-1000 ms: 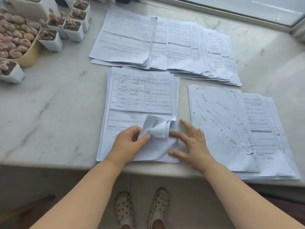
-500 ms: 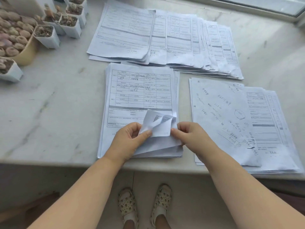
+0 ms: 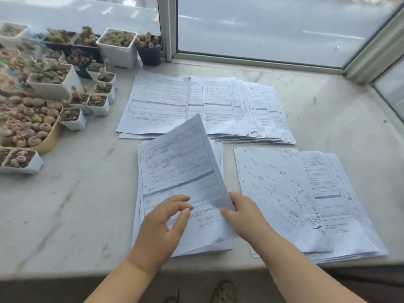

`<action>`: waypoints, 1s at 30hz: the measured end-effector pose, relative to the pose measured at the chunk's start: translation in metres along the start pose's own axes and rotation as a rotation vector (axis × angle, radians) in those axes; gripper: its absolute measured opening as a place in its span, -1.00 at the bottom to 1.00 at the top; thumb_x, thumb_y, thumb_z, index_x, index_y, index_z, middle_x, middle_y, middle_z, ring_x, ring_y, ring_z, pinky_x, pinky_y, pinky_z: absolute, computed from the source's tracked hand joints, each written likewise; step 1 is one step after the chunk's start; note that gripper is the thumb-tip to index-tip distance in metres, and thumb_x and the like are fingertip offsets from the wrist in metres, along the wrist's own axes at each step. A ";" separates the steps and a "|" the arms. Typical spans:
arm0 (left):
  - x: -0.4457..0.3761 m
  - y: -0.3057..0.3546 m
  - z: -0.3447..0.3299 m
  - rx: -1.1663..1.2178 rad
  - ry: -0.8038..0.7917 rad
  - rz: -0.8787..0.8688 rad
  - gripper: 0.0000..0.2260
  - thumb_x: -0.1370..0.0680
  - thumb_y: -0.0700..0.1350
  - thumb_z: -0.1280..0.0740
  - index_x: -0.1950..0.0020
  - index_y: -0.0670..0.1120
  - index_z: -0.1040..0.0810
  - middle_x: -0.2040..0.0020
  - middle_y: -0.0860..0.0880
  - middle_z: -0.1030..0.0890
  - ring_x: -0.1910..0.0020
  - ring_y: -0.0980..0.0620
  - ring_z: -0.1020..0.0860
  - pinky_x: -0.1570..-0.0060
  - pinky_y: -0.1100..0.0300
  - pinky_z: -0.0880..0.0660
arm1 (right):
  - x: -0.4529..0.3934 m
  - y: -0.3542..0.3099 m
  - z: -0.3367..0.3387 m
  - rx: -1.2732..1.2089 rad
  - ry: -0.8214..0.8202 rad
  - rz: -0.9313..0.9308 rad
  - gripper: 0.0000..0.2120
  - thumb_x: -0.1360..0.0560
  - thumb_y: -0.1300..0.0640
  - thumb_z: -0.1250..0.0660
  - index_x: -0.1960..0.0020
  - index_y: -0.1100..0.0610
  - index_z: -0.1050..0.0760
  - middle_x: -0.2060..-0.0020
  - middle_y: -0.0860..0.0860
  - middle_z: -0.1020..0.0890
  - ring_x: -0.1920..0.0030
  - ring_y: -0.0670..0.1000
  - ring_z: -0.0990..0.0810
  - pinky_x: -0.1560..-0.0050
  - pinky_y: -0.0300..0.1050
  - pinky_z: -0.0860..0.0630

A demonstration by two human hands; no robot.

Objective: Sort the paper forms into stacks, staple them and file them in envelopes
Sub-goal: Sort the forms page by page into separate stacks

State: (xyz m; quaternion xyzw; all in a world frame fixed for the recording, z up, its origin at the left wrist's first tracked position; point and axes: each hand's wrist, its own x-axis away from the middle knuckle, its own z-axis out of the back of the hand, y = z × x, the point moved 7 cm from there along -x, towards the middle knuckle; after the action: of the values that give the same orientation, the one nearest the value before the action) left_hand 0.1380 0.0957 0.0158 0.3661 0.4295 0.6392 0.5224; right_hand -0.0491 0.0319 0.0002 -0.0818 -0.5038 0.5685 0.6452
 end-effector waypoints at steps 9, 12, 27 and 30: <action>-0.110 0.076 0.032 -0.134 0.313 -0.266 -0.76 -0.52 -0.03 -0.25 -0.16 0.02 -0.55 -0.25 0.12 -0.55 -0.29 0.18 -0.47 -0.30 0.35 -0.32 | -0.081 -0.023 0.144 -0.899 0.217 -0.022 -0.77 -0.56 0.39 -0.20 -0.09 0.19 -0.56 0.05 0.08 -0.71 0.06 0.08 -0.69 0.08 -0.04 -0.64; -0.149 0.046 0.024 -0.229 0.286 -0.106 -0.73 -0.49 -0.02 -0.30 -0.19 0.07 -0.52 -0.25 0.11 -0.53 -0.27 0.21 -0.45 -0.24 0.48 -0.27 | -0.125 -0.023 0.173 -1.128 0.277 -0.053 -0.74 -0.57 0.39 -0.16 -0.03 0.10 -0.54 0.20 -0.02 -0.73 0.21 -0.04 -0.71 0.19 -0.15 -0.66; -0.277 -0.060 -0.044 -0.866 -0.105 0.217 -0.36 -0.45 0.24 -0.32 -0.43 0.00 -0.26 -0.43 -0.09 -0.27 -0.40 -0.14 -0.23 -0.40 0.02 -0.20 | -0.248 -0.086 0.109 -1.205 -0.119 -0.206 -0.83 -0.60 0.29 -0.20 -0.10 0.17 -0.54 0.25 0.00 -0.69 0.31 -0.04 -0.68 -0.15 0.23 -0.52; -0.280 -0.055 -0.040 -0.850 -0.096 0.168 -0.51 -0.51 0.03 -0.32 -0.39 -0.07 -0.30 -0.36 -0.07 -0.34 -0.33 -0.12 -0.31 -0.26 0.09 -0.30 | -0.265 -0.093 0.089 -1.108 -0.144 -0.227 -0.76 -0.59 0.28 -0.22 -0.22 0.17 -0.51 0.23 0.00 -0.69 0.28 -0.04 -0.68 -0.21 0.30 -0.46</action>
State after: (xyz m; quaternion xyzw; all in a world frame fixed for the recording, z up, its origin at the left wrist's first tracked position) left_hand 0.1727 -0.1810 -0.0549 0.1817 0.0721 0.7818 0.5921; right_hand -0.0136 -0.2578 -0.0423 -0.3146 -0.7751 0.1507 0.5269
